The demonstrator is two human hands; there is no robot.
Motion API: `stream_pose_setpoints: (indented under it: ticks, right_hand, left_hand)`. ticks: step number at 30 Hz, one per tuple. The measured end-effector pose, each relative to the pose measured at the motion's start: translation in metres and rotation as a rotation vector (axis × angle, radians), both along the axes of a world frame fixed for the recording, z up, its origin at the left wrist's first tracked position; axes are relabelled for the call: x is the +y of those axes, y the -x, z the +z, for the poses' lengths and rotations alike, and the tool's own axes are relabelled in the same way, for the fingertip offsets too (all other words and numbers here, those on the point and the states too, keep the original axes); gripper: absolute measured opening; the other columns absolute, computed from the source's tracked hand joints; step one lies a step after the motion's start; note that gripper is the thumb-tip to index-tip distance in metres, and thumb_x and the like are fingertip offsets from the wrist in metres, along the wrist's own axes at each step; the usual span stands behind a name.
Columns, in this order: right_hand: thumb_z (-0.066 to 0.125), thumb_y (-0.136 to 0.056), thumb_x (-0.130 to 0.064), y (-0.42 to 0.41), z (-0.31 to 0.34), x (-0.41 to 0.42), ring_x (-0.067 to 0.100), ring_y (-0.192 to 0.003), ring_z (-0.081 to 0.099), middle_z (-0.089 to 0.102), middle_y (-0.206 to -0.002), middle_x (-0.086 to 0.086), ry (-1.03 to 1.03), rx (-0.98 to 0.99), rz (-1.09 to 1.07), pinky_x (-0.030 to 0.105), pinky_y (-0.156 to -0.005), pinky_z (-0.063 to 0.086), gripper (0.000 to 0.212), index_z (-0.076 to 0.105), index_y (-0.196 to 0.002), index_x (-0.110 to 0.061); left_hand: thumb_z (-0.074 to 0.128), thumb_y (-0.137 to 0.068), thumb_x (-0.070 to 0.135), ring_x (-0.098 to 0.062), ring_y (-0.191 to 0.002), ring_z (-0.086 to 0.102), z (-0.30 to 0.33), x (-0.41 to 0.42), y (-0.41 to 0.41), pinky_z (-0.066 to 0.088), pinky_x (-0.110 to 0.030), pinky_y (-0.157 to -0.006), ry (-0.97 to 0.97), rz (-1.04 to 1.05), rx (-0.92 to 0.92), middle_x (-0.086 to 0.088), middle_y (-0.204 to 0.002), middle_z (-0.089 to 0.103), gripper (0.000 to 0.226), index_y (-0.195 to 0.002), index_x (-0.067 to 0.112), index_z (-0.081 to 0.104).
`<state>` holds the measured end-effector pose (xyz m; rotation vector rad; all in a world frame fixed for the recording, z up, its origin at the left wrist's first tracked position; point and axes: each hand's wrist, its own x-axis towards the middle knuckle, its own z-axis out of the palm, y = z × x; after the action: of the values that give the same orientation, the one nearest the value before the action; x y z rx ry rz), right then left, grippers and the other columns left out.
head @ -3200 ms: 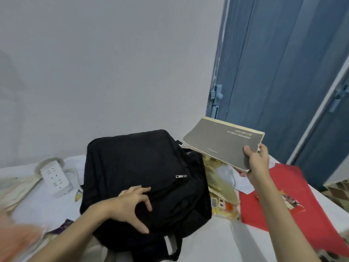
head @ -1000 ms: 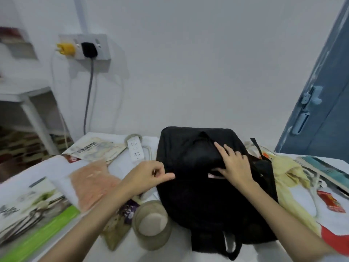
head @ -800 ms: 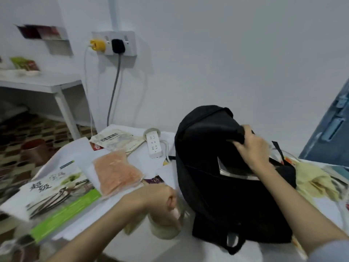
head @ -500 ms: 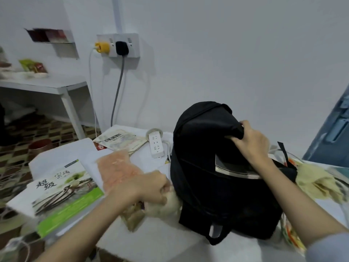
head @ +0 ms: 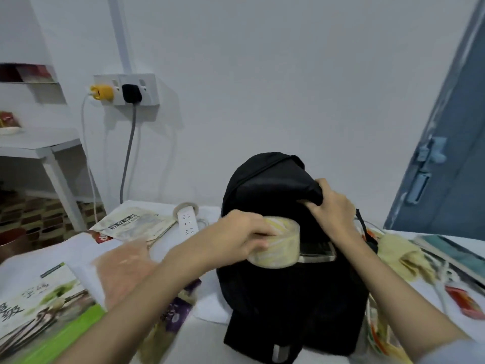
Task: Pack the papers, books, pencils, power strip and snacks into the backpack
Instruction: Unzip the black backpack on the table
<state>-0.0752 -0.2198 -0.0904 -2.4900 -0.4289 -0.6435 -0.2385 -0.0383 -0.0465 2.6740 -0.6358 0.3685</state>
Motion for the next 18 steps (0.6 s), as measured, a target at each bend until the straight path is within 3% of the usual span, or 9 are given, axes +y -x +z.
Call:
stream_pose_setpoints:
  ticks: [3,5,6,7,10,13,15,18]
  right_hand:
    - [0.062,-0.085,-0.044,0.000,0.005,-0.010,0.032,-0.092,0.063,0.067,-0.097,0.010,-0.005,-0.020,-0.022,0.029,-0.064,0.033,0.046,0.048,-0.122,-0.021]
    - [0.062,-0.087,-0.041,0.002,0.006,-0.015,0.029,-0.094,0.063,0.067,-0.102,0.008,0.019,-0.034,-0.029,0.026,-0.065,0.031,0.045,0.047,-0.124,-0.022]
    - [0.061,-0.087,-0.040,0.002,0.007,-0.017,0.028,-0.095,0.063,0.067,-0.103,0.007,0.030,-0.042,-0.027,0.025,-0.066,0.031,0.044,0.047,-0.125,-0.022]
    - [0.061,-0.087,-0.040,0.003,0.007,-0.018,0.027,-0.096,0.063,0.067,-0.105,0.006,0.038,-0.049,-0.018,0.025,-0.067,0.031,0.044,0.047,-0.126,-0.023]
    - [0.059,-0.088,-0.043,0.004,0.007,-0.016,0.026,-0.098,0.062,0.067,-0.106,0.004,0.056,-0.046,0.002,0.025,-0.067,0.030,0.043,0.047,-0.125,-0.024]
    - [0.058,-0.087,-0.045,0.001,0.005,-0.014,0.027,-0.099,0.063,0.067,-0.106,0.004,0.080,-0.052,0.002,0.026,-0.066,0.030,0.043,0.047,-0.124,-0.025]
    - [0.059,-0.087,-0.044,-0.002,0.003,-0.015,0.027,-0.100,0.062,0.067,-0.108,0.004,0.088,-0.049,-0.010,0.026,-0.066,0.030,0.045,0.046,-0.125,-0.025]
    - [0.067,-0.082,-0.042,-0.012,-0.003,-0.018,0.030,-0.107,0.060,0.065,-0.116,0.006,-0.051,0.069,0.046,0.028,-0.070,0.035,0.060,0.039,-0.132,-0.024]
  left_hand:
    - [0.062,-0.083,0.015,-0.015,-0.094,0.062,-0.051,-0.015,-0.052,0.049,-0.024,-0.084,-0.320,0.209,0.096,-0.004,-0.103,0.067,0.024,-0.106,0.016,0.068]
    - [0.078,-0.058,0.024,-0.014,-0.066,0.067,-0.064,-0.018,-0.073,0.051,-0.018,-0.058,-0.493,0.286,0.080,-0.002,-0.072,0.069,0.018,-0.074,0.020,0.074]
    - [0.075,-0.056,0.025,-0.016,-0.055,0.066,-0.069,-0.021,-0.082,0.048,-0.018,-0.049,-0.480,0.325,0.043,-0.003,-0.062,0.066,0.012,-0.065,0.017,0.071]
    - [0.065,-0.070,0.021,-0.021,-0.062,0.068,-0.071,-0.021,-0.091,0.050,-0.021,-0.053,-0.433,0.315,0.068,-0.009,-0.068,0.068,0.012,-0.073,0.012,0.071]
    - [0.036,-0.097,0.009,-0.031,-0.108,0.060,-0.092,-0.019,-0.120,0.046,-0.037,-0.088,-0.447,0.468,0.149,-0.018,-0.118,0.061,0.031,-0.117,0.002,0.059]
    - [0.033,-0.099,0.006,-0.030,-0.121,0.050,-0.100,-0.015,-0.131,0.038,-0.036,-0.100,-0.459,0.528,0.228,-0.017,-0.133,0.050,0.034,-0.129,0.003,0.048]
    - [0.038,-0.097,0.009,-0.032,-0.118,0.052,-0.099,-0.012,-0.125,0.041,-0.039,-0.097,-0.384,0.506,0.238,-0.018,-0.131,0.052,0.033,-0.128,0.005,0.049]
    - [0.048,-0.092,0.030,-0.022,-0.097,0.062,-0.095,0.000,-0.097,0.050,-0.035,-0.084,-0.070,0.344,0.020,-0.005,-0.107,0.066,0.030,-0.113,0.014,0.061]
